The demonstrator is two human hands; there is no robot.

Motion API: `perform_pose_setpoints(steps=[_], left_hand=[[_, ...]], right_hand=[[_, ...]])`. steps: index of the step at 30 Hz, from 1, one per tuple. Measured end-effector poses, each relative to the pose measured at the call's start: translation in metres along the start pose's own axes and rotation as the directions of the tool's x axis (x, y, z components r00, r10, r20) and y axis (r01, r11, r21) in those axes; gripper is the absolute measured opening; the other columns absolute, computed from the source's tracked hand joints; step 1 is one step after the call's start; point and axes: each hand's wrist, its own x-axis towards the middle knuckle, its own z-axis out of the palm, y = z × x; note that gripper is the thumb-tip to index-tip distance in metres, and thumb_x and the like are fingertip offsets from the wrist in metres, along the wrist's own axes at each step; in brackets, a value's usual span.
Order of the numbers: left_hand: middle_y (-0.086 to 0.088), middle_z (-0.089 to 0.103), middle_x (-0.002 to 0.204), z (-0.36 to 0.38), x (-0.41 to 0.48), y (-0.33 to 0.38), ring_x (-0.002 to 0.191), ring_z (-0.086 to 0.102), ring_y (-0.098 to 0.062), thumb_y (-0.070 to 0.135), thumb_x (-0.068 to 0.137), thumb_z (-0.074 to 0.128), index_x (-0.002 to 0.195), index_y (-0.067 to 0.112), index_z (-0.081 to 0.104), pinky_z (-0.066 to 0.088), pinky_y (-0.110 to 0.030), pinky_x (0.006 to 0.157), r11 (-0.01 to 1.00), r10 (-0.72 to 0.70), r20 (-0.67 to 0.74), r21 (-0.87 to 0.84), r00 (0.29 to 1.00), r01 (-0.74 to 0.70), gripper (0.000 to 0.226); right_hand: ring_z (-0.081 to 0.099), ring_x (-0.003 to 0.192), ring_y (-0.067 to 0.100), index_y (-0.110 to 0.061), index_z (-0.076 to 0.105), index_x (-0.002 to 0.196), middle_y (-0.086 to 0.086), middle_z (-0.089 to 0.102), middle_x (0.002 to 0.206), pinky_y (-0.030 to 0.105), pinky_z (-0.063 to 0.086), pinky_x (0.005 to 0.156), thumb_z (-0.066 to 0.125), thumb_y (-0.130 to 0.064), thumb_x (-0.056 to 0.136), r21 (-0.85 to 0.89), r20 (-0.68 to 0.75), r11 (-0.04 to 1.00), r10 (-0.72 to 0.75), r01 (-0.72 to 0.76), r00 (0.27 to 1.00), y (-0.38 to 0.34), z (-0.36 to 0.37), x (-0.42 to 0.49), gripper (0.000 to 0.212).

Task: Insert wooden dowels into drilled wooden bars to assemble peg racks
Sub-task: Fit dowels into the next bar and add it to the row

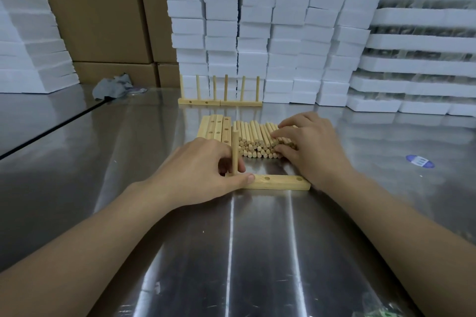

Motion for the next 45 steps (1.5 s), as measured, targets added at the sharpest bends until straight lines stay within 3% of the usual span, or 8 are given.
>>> perform_pose_setpoints(steps=[3,6,10,15,23,32,37,45], left_hand=[[0.022,0.073,0.088,0.001,-0.001,0.001,0.084,0.066,0.003,0.097,0.077,0.050,0.097,0.049,0.075,0.053,-0.027,0.067,0.997,-0.025,-0.006,-0.070,1.000,0.025,0.058],[0.008,0.077,0.093,-0.001,-0.002,0.007,0.089,0.070,-0.007,0.092,0.086,0.042,0.104,0.037,0.078,0.056,-0.039,0.076,0.908,-0.051,-0.039,-0.418,0.998,0.030,0.069],[0.002,0.080,0.105,-0.010,0.005,0.019,0.091,0.073,-0.009,0.070,0.102,0.044,0.119,0.030,0.074,0.051,-0.032,0.073,0.654,-0.266,-0.087,-0.748,0.960,0.114,0.053],[-0.003,0.082,0.107,-0.017,0.007,0.019,0.088,0.074,-0.013,0.039,0.106,0.060,0.129,0.021,0.072,0.055,-0.028,0.062,0.418,-0.357,-0.039,-0.900,0.933,0.122,0.032],[0.004,0.083,0.101,-0.017,0.007,0.011,0.083,0.071,-0.005,0.028,0.095,0.079,0.110,0.027,0.082,0.051,-0.026,0.074,0.493,-0.359,-0.143,-0.868,0.922,0.057,0.016],[0.009,0.083,0.099,-0.017,0.007,0.010,0.082,0.070,-0.001,0.019,0.098,0.075,0.110,0.030,0.081,0.049,-0.024,0.070,0.527,-0.355,-0.156,-0.848,0.922,0.059,0.017],[0.006,0.083,0.097,-0.017,0.007,0.007,0.079,0.073,0.005,0.013,0.095,0.077,0.110,0.025,0.081,0.049,-0.006,0.064,0.530,-0.351,-0.174,-0.847,0.920,0.041,0.019],[0.005,0.083,0.096,-0.018,0.006,0.007,0.082,0.075,0.002,0.013,0.094,0.079,0.108,0.023,0.080,0.051,-0.015,0.071,0.524,-0.365,-0.186,-0.851,0.912,0.036,0.017]], right_hand=[[0.064,0.104,0.026,-0.025,0.080,0.112,-0.005,0.077,0.100,0.039,0.039,0.088,0.072,-0.031,0.099,-0.010,-0.134,1.000,-0.019,0.018,0.991,-0.008,-0.007,0.002,0.016],[0.070,0.094,0.012,-0.031,0.076,0.106,-0.014,0.077,0.091,0.038,0.051,0.088,0.070,-0.030,0.098,0.368,-0.272,0.923,0.222,-0.112,0.936,-0.018,-0.019,0.003,0.010],[0.073,0.081,0.005,-0.026,0.069,0.097,-0.009,0.081,0.085,0.021,0.050,0.066,0.071,-0.017,0.096,0.848,-0.077,0.507,0.411,-0.158,0.908,-0.035,-0.030,-0.001,0.009],[0.072,0.095,0.035,-0.017,0.069,0.100,0.002,0.081,0.083,0.038,0.047,0.081,0.072,-0.011,0.098,0.916,0.052,0.362,0.320,-0.172,0.946,-0.049,-0.032,-0.004,0.007],[0.075,0.095,0.024,-0.025,0.075,0.097,0.006,0.081,0.090,0.039,0.051,0.081,0.078,-0.013,0.093,0.943,0.074,0.275,0.373,-0.186,0.925,-0.050,-0.032,-0.004,0.013],[0.072,0.089,0.012,-0.027,0.076,0.100,0.003,0.081,0.095,0.031,0.053,0.078,0.080,-0.012,0.092,0.960,0.134,0.174,0.408,-0.220,0.903,-0.047,-0.033,-0.003,0.017],[0.070,0.085,0.005,-0.027,0.078,0.100,-0.002,0.079,0.089,0.022,0.055,0.071,0.083,-0.015,0.089,0.962,0.142,0.161,0.398,-0.221,0.906,-0.045,-0.032,-0.002,0.017],[0.071,0.088,0.005,-0.032,0.079,0.095,-0.003,0.079,0.091,0.019,0.055,0.068,0.083,-0.018,0.090,0.955,0.148,0.182,0.395,-0.235,0.907,-0.044,-0.032,-0.002,0.015]])
